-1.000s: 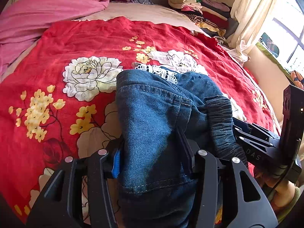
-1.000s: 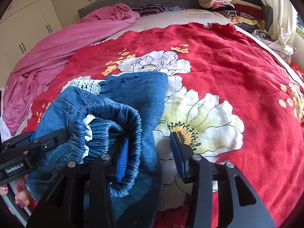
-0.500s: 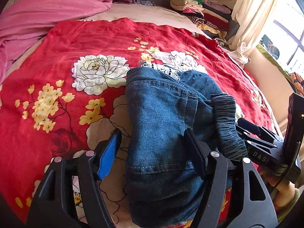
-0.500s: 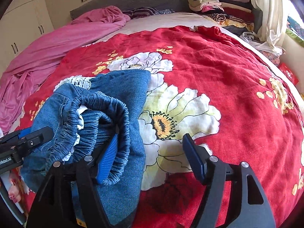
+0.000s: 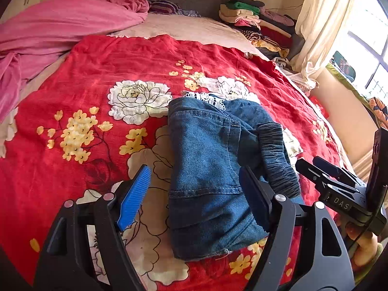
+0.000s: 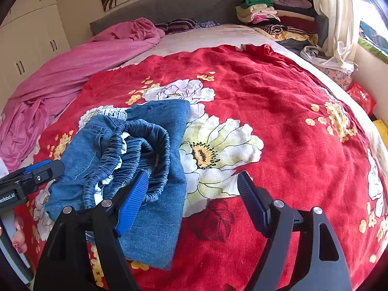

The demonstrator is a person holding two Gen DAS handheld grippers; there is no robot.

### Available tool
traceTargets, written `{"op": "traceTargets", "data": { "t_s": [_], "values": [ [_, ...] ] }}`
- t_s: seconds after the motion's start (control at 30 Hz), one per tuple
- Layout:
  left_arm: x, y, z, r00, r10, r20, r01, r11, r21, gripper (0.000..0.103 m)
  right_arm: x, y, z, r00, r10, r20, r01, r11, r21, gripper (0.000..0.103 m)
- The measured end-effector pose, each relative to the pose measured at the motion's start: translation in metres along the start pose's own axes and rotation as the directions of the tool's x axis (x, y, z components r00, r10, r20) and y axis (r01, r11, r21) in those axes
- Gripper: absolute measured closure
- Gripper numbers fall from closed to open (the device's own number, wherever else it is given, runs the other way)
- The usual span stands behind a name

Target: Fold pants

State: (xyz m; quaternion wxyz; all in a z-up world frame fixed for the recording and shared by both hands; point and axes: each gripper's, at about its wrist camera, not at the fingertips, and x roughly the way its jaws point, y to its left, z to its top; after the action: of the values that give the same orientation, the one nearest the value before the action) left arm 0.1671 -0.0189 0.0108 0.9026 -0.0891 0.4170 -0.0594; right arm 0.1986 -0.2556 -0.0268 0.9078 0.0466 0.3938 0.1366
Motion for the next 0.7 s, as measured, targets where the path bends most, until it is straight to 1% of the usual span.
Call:
{"op": "traceTargets", "data": {
  "t_s": [0.23,0.3,0.43,0.5,0.63,0.67,0.7],
  "values": [
    [-0.020,-0.002,-0.002,1.000,-0.003,0.029,0.003,1.000,0.002,0.030,-0.025,0.009,-0.001,0.999,0.010,0.036,-0.010,1.000,-0.009,0.021],
    [-0.026,-0.003,-0.002,0.999,-0.002,0.039,0.001,1.000,0.007,0.027,-0.031,0.011,-0.001,0.999,0.014,0.045,-0.013,1.000,-0.009,0.021],
    [-0.038,-0.004,-0.003,0.998,0.003,0.057,-0.004,1.000,0.012,0.025,-0.044,0.015,-0.001,0.998,0.017,0.062,-0.016,1.000,-0.017,0.021],
    [-0.044,-0.005,-0.004,0.998,0.010,0.066,-0.011,1.000,0.016,0.021,-0.050,0.018,-0.001,0.997,0.017,0.071,-0.015,1.000,-0.025,0.021],
    [-0.053,-0.004,-0.007,0.997,0.017,0.072,-0.018,1.000,0.011,0.019,-0.063,0.023,-0.002,0.995,0.019,0.093,-0.016,0.999,-0.034,0.020],
    [-0.056,-0.005,-0.008,0.997,0.018,0.077,-0.019,1.000,0.013,0.018,-0.066,0.024,-0.002,0.995,0.018,0.100,-0.015,0.999,-0.035,0.018],
    [-0.059,-0.005,-0.009,0.996,0.020,0.084,-0.022,1.000,0.016,0.015,-0.070,0.025,-0.002,0.994,0.018,0.109,-0.014,0.999,-0.037,0.013]
  ]
}}
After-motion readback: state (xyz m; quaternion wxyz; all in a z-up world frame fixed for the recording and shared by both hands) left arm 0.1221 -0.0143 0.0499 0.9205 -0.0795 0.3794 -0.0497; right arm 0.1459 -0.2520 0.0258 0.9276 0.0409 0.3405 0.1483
